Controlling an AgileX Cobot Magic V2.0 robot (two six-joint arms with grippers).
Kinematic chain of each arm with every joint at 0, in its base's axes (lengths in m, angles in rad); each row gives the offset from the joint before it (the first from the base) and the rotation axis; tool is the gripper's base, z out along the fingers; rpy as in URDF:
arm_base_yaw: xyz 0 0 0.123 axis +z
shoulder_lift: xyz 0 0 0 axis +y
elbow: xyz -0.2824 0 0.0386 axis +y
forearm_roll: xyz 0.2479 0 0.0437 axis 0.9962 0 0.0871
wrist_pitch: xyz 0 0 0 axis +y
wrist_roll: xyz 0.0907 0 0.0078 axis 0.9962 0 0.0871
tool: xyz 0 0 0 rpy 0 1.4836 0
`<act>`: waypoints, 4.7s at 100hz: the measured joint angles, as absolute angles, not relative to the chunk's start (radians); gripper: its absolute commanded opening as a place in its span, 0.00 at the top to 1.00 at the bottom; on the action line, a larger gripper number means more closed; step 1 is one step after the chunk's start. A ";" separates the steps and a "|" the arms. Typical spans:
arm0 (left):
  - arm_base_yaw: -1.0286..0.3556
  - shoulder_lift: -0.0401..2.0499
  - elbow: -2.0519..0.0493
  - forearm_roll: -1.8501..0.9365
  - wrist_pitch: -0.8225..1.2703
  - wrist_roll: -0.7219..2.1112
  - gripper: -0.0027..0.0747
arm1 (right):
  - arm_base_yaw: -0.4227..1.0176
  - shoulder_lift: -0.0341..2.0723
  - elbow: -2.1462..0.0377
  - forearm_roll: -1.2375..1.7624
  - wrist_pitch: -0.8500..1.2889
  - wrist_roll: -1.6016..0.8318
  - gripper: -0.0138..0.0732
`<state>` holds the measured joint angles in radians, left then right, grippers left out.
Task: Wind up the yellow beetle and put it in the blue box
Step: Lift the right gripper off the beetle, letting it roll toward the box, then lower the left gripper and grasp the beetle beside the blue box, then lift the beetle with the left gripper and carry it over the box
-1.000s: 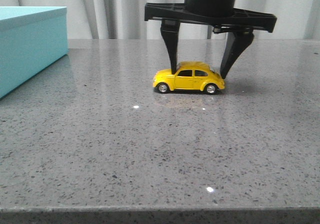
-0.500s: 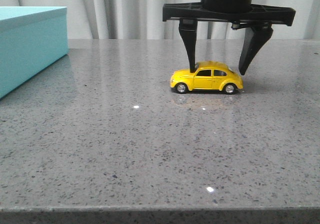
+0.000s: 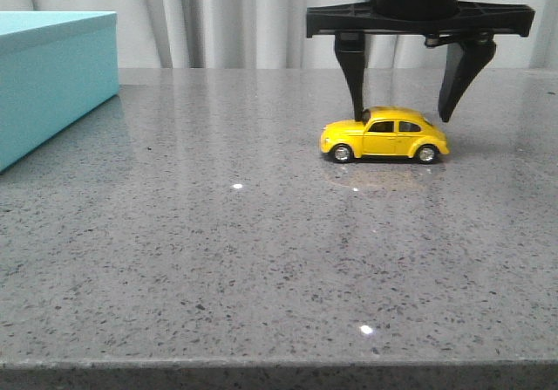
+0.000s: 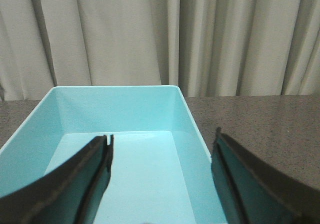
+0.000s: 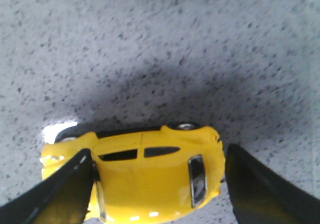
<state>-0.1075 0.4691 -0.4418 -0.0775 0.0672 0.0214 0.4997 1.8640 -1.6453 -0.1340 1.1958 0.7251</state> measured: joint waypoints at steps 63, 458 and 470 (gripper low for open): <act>-0.108 0.469 -0.442 -0.078 0.043 0.021 0.42 | 0.538 1.570 -1.704 -0.222 1.138 0.721 0.22; -0.368 1.600 -1.682 0.010 0.981 0.620 0.73 | 0.649 0.898 -1.020 -0.206 0.523 0.634 0.22; -0.289 1.550 -1.704 0.010 0.982 0.425 0.73 | 0.649 0.898 -1.020 -0.206 0.523 0.634 0.22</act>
